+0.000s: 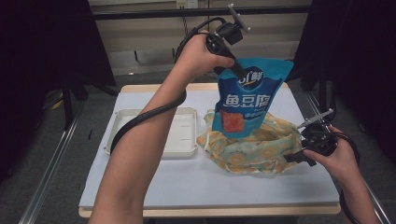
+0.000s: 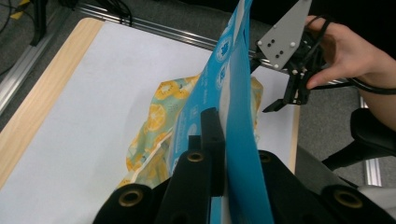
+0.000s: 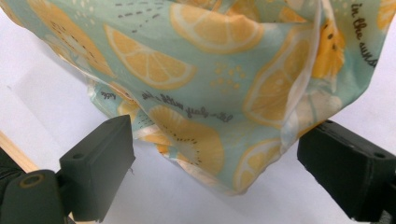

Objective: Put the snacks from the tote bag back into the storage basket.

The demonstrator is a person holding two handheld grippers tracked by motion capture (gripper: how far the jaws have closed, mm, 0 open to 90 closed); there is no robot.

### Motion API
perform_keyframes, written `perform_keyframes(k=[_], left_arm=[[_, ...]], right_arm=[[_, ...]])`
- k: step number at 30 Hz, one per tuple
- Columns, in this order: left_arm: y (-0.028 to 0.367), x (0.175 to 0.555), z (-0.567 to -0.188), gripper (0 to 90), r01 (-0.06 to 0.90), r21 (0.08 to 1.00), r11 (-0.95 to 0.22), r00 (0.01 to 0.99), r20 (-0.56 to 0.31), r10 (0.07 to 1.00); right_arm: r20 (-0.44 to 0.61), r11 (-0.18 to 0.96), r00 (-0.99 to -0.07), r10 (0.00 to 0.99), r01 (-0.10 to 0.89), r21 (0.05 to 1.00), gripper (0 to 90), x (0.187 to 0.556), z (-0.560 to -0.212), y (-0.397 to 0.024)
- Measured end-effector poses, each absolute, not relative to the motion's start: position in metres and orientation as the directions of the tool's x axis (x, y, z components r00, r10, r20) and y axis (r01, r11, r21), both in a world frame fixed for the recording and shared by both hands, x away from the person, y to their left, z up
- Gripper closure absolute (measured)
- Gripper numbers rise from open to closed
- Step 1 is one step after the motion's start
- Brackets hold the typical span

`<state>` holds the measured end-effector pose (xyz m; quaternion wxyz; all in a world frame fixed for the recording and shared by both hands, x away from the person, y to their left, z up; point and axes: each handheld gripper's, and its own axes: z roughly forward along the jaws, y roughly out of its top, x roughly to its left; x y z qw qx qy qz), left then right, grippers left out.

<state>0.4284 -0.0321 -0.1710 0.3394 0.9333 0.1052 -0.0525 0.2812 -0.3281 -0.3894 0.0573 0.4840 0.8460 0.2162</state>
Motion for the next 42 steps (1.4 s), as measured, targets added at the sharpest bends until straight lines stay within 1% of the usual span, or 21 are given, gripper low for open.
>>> perform_keyframes(k=[5,12,13,17,18,20,28,35,42], left_arm=[[-0.022,0.428,-0.167,90.0,0.230,0.626,-0.745,0.973,-0.167,0.161],[-0.004,0.429,-0.164,90.0,0.254,0.632,-0.732,0.967,-0.165,0.193],[-0.002,0.429,-0.165,90.0,0.264,0.633,-0.727,0.965,-0.176,0.197],[0.006,0.430,-0.164,90.0,0.261,0.627,-0.734,0.965,-0.163,0.204],[0.007,0.429,-0.164,90.0,0.272,0.630,-0.727,0.962,-0.173,0.211],[0.011,0.429,-0.163,90.0,0.261,0.632,-0.729,0.965,-0.164,0.204],[0.029,0.431,-0.163,90.0,0.284,0.643,-0.712,0.959,-0.175,0.224],[0.043,0.434,-0.163,90.0,0.308,0.642,-0.702,0.951,-0.186,0.246],[0.055,0.435,-0.164,90.0,0.307,0.637,-0.707,0.951,-0.171,0.259]], right_arm=[[0.111,0.439,-0.526,0.843,0.792,0.425,10.3,0.281,-0.390,-0.328],[0.111,0.438,-0.527,0.843,0.790,0.430,10.1,0.279,-0.387,-0.329],[0.106,0.438,-0.525,0.845,0.791,0.427,10.0,0.279,-0.387,-0.329],[0.110,0.444,-0.533,0.839,0.787,0.428,9.8,0.280,-0.388,-0.329],[0.109,0.444,-0.532,0.839,0.788,0.427,9.8,0.280,-0.387,-0.329],[0.112,0.432,-0.520,0.847,0.794,0.428,9.8,0.279,-0.387,-0.328],[0.098,0.440,-0.526,0.845,0.788,0.430,9.8,0.279,-0.387,-0.330],[0.108,0.435,-0.523,0.846,0.792,0.429,9.8,0.278,-0.386,-0.329],[0.101,0.443,-0.530,0.842,0.785,0.432,9.8,0.277,-0.384,-0.326]])
